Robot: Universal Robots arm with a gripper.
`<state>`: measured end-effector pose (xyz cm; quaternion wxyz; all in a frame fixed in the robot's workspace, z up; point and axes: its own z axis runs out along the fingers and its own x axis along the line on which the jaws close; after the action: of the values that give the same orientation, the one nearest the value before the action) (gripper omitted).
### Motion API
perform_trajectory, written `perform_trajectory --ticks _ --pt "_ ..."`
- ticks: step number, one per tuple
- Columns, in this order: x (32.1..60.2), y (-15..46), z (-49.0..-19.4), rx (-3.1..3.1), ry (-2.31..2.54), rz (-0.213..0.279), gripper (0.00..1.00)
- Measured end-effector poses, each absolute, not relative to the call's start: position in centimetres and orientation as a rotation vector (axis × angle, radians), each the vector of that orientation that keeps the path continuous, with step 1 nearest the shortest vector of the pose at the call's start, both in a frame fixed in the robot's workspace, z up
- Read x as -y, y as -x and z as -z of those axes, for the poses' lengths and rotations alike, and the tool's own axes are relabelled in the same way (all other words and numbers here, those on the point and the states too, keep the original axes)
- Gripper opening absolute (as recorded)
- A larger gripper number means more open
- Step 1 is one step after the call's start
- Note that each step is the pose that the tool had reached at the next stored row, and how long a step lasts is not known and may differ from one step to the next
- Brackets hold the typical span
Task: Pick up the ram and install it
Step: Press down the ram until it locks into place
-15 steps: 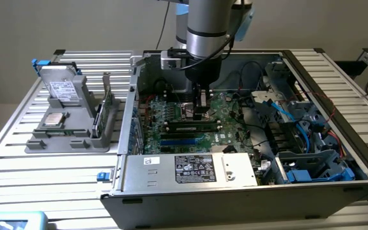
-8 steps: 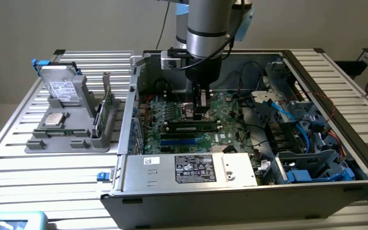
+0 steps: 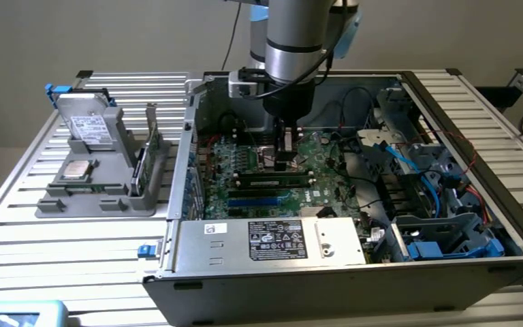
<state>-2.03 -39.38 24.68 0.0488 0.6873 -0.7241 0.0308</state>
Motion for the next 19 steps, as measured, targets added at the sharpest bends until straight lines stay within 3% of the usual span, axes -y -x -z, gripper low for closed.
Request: perform_trajectory --ticks 19 --pt "39.38 2.03 -24.68 2.424 -1.836 -0.075 0.11"
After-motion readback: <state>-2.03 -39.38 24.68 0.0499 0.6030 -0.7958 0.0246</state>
